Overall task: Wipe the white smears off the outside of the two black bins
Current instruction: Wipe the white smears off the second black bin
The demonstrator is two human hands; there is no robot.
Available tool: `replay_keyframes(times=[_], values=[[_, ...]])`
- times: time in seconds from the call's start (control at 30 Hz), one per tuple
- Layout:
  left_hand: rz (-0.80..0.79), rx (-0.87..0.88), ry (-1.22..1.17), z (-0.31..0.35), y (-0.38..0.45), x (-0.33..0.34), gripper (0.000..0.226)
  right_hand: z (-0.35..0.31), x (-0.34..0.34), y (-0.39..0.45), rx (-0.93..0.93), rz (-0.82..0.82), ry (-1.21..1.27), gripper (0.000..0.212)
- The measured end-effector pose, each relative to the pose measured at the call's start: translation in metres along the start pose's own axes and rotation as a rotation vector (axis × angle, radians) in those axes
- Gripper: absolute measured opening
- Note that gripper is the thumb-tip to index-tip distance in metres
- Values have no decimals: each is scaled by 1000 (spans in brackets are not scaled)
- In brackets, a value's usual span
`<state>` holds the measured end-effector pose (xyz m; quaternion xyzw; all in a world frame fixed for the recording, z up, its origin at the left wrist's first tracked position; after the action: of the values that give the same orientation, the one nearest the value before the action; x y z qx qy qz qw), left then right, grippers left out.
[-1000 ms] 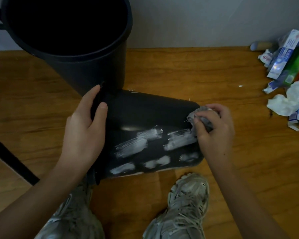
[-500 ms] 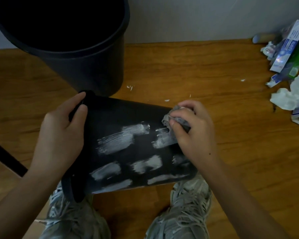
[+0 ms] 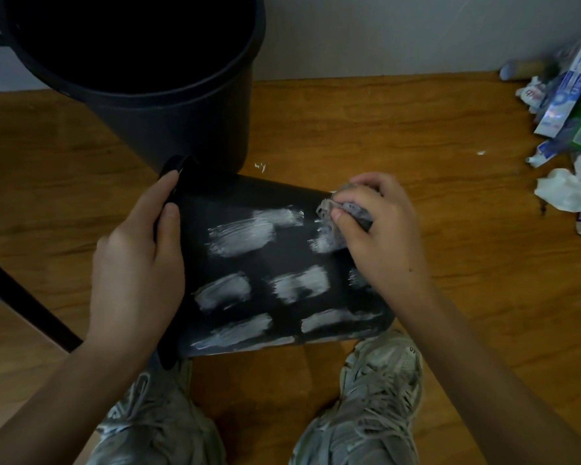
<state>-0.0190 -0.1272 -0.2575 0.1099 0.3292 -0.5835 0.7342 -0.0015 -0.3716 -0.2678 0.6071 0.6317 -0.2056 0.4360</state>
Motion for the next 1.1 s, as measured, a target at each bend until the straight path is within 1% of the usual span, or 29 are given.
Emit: replay_keyframes(times=[0.13,0.2,0.3,0.37,0.43,0.57,0.63,0.77,0.83,0.97,1.03,1.1], values=[[7,4,-16,-3,2,1,38,-19,2,-31,-141,38,-26,15],[12,7,-23,-5,-1,1,39,-22,2,-41,-178,60,-20,16],[20,3,-36,-9,-6,1,38,-17,3,-28,-97,44,-23,17],[17,2,-38,-9,-7,1,39,-18,6,-15,-60,15,-25,14],[8,2,-47,-8,-5,1,39,-23,8,-15,-96,11,-46,12],[-4,-5,-65,-8,-3,1,39,-31,7,-42,-218,38,-54,10],[-10,-4,-66,-9,-5,1,39,-28,6,-42,-203,38,-49,12],[-15,-9,-87,-7,-4,1,39,-23,12,-17,-106,34,-57,11],[-12,-15,-109,-5,-2,1,38,-24,13,-18,-112,43,-49,10],[-16,-14,-114,-4,-2,1,38,-30,6,-43,-207,27,-41,10],[-22,-19,-115,-6,-4,1,38,-28,6,-42,-193,22,-36,11],[-20,-22,-130,-8,-6,0,38,-24,10,-26,-140,21,-36,10]])
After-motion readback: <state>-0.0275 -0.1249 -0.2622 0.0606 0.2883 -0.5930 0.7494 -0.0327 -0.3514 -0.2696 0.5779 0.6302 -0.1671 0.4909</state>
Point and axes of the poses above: each hand's wrist, its own y-axis towards the middle knuckle, its own x-axis out of the palm, z = x × y, the point moved 2 cm from there along y, towards the middle knuckle, and after that the axes turned 15 degrees about -x, right-handed, at the moved point
